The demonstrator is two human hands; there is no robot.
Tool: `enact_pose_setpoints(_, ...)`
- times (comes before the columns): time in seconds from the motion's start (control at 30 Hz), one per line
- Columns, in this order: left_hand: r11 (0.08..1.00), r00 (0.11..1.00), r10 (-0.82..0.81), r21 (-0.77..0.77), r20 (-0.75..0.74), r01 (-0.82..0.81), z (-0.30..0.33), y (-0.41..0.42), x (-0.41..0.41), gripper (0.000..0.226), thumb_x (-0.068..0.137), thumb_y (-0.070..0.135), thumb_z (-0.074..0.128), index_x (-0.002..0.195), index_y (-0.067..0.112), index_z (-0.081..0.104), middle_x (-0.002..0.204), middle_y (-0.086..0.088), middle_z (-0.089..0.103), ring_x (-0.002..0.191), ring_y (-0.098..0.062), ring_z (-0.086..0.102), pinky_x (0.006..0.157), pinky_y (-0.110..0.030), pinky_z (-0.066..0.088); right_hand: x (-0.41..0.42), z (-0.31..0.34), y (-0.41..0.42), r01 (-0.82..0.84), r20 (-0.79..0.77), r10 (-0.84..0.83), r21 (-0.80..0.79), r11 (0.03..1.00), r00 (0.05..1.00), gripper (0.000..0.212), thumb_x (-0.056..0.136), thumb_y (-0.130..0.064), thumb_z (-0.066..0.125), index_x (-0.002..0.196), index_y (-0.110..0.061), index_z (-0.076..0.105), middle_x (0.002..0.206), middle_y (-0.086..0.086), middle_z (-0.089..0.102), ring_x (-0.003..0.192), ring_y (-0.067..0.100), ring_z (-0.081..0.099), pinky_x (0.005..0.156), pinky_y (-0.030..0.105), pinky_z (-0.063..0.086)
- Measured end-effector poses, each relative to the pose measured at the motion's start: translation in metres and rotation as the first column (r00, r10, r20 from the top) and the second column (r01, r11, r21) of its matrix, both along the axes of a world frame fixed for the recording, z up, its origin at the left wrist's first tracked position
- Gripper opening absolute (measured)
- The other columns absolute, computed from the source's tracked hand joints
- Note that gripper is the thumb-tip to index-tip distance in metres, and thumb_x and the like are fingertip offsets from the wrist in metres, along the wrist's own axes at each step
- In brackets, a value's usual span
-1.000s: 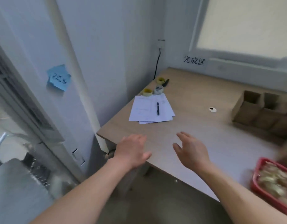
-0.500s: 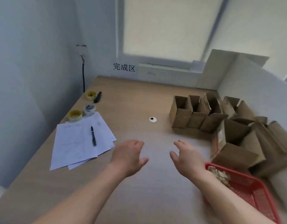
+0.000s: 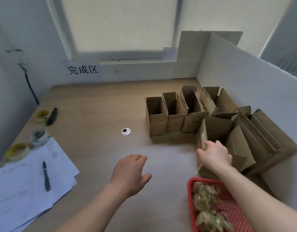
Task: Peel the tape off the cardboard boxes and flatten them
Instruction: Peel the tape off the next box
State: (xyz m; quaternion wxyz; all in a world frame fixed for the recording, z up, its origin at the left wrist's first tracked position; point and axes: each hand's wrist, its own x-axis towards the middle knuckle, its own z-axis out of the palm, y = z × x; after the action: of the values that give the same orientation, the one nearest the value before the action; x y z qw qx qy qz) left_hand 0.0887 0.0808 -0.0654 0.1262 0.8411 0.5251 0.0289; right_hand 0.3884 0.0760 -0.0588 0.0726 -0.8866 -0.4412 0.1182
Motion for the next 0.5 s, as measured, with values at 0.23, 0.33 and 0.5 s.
enact_pose_setpoints(0.23,0.996,0.997,0.068,-0.049,-0.038,-0.07,-0.014,0.011,0.022,0.062,0.094,0.059,0.046,0.149,0.032,0.036,0.15,0.013,0.04,0.138,-0.013,0.035,0.107,-0.031,0.032,0.012,-0.027,0.047,-0.077,0.003,0.078,-0.1,0.992,0.997,0.032,0.092,-0.041,0.05,0.112,-0.022,0.065,0.108,0.003,0.068,0.101,0.027,0.062,0.085,0.036,0.049)
enact_pose_setpoints(0.33,0.993,0.994,0.097,-0.058,-0.051,-0.1,-0.019,0.011,0.026,0.062,0.094,0.059,0.046,0.149,0.033,0.036,0.151,0.013,0.04,0.139,-0.013,0.034,0.108,-0.031,0.032,-0.005,-0.031,0.056,-0.154,0.006,0.155,-0.052,0.987,0.988,0.026,0.093,-0.037,0.049,0.104,-0.021,0.068,0.102,0.002,0.069,0.096,0.026,0.063,0.078,0.034,0.044)
enact_pose_setpoints(0.5,0.985,0.988,0.153,-0.08,-0.024,-0.154,-0.023,0.013,0.016,0.064,0.093,0.06,0.048,0.149,0.032,0.036,0.152,0.013,0.039,0.141,-0.011,0.033,0.109,-0.029,0.033,-0.063,-0.03,0.048,-0.282,-0.145,0.284,0.034,0.959,0.948,0.029,0.091,-0.036,0.053,0.106,-0.021,0.072,0.107,0.003,0.071,0.097,0.025,0.066,0.082,0.037,0.055)
